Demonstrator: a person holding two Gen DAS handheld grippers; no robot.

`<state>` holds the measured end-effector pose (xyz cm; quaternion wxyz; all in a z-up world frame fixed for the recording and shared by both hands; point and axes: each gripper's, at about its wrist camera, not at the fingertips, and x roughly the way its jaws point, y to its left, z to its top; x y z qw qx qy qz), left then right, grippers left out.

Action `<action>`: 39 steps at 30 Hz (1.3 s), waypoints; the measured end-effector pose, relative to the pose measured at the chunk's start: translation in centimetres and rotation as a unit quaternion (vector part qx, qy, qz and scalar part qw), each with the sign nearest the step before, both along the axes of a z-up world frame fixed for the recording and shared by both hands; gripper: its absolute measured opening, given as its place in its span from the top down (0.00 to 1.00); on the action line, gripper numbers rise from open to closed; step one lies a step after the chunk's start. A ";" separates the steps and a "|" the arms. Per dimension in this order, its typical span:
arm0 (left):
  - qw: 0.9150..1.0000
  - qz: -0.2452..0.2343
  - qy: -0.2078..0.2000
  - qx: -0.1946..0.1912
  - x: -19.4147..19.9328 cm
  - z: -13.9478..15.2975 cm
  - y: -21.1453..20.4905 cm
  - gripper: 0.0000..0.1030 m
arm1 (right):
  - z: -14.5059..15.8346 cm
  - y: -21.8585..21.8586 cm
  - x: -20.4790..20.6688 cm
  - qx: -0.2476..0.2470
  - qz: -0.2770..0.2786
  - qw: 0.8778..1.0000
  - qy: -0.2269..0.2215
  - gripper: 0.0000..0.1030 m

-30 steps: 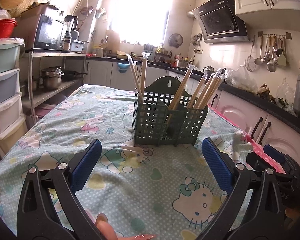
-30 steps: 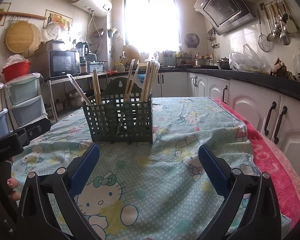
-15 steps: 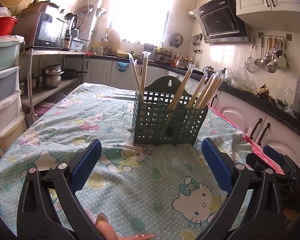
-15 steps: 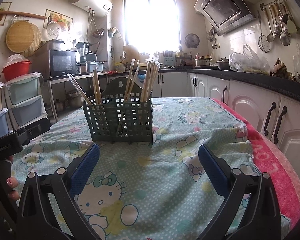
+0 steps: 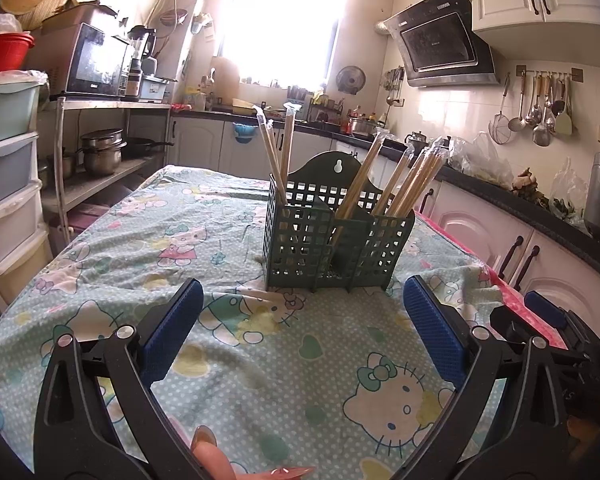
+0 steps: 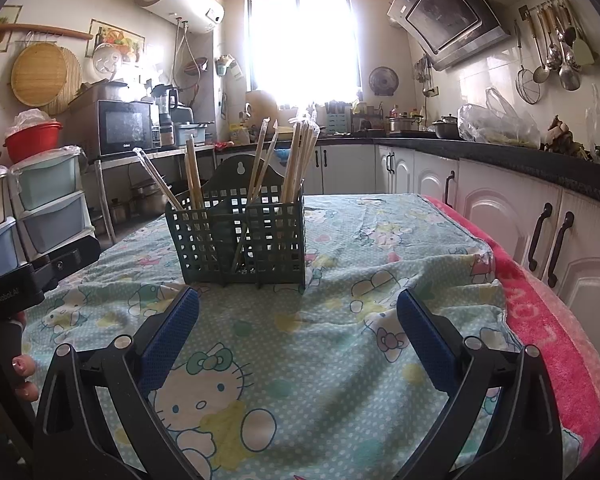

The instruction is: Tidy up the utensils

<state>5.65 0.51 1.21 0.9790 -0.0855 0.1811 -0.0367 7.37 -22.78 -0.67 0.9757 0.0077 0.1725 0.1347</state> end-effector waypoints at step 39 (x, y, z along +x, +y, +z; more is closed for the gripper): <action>1.000 -0.012 0.000 -0.007 -0.1 0.1 -0.2 0.10 | -0.2 -0.1 0.0 0.001 -0.004 1.000 0.002 0.06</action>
